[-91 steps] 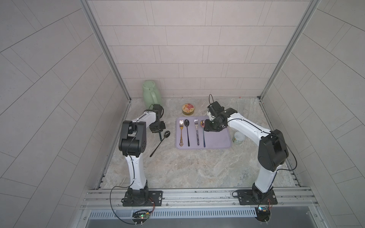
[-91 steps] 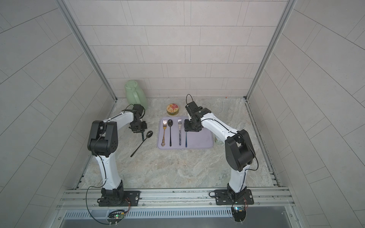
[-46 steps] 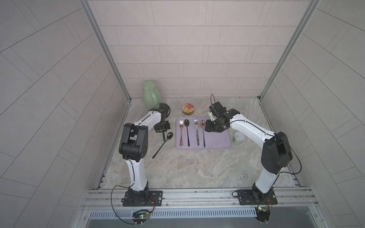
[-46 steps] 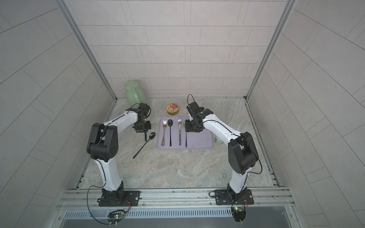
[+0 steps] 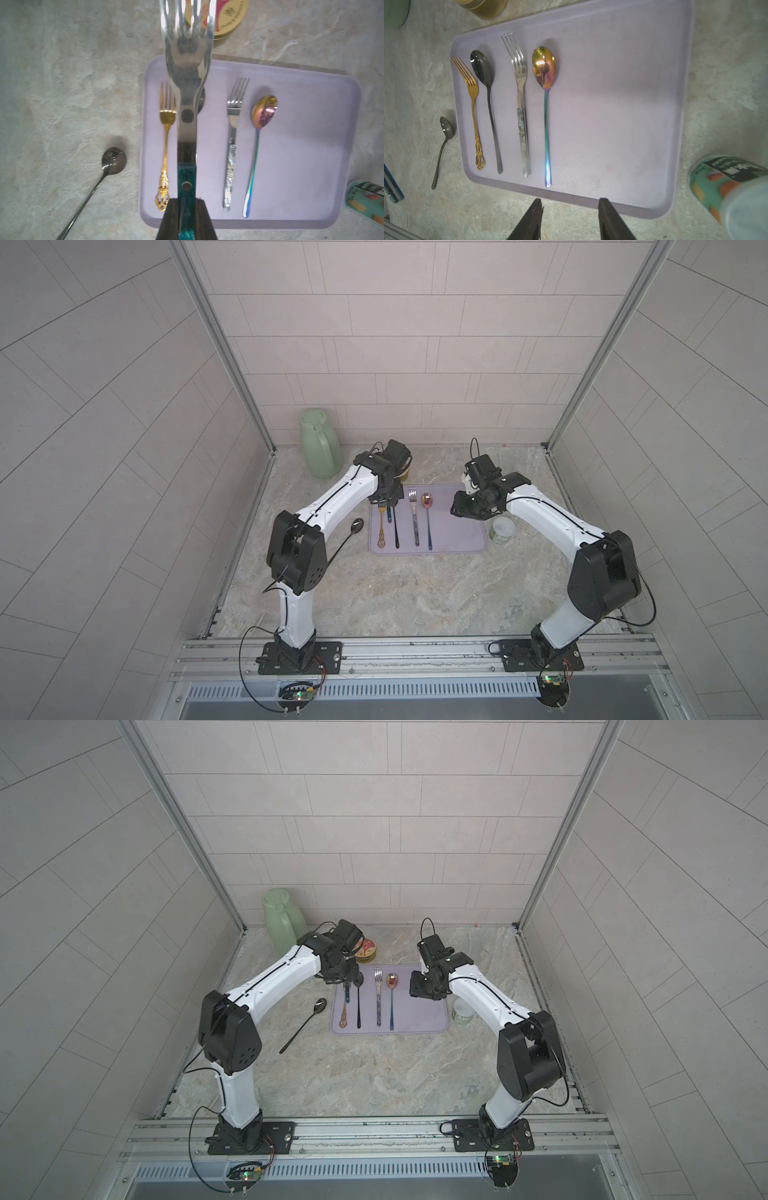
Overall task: Set the spoon and fork side by side
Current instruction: Place the fork on the tray.
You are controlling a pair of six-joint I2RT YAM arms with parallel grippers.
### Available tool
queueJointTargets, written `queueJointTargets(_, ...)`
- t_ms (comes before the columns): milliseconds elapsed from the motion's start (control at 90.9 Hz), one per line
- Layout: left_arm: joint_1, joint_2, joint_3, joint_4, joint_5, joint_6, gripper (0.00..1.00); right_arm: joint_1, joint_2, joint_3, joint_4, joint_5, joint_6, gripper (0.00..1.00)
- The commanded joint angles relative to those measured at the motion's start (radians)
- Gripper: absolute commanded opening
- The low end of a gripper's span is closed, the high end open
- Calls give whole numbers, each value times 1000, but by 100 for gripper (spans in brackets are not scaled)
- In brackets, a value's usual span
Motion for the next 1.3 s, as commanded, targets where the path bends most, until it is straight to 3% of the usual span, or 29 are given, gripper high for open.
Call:
queueJointTargets(0,-82,91,126,-71,-26,-57,5,-17,-74,-17,-2,17,-7,48)
queueJointTargets(176,-155,224,272,-95,1,-130,5,-87,-149,-33,-51,8,-18,48)
queueJointTargets(583,-243,396,373,-7,32,-289,4,-172,-304,-88,-72,43,-11,48)
queueJointTargets(1288,-272,590,493,71,131,-228,7,-197,-339,-126,-81,32,-36,49)
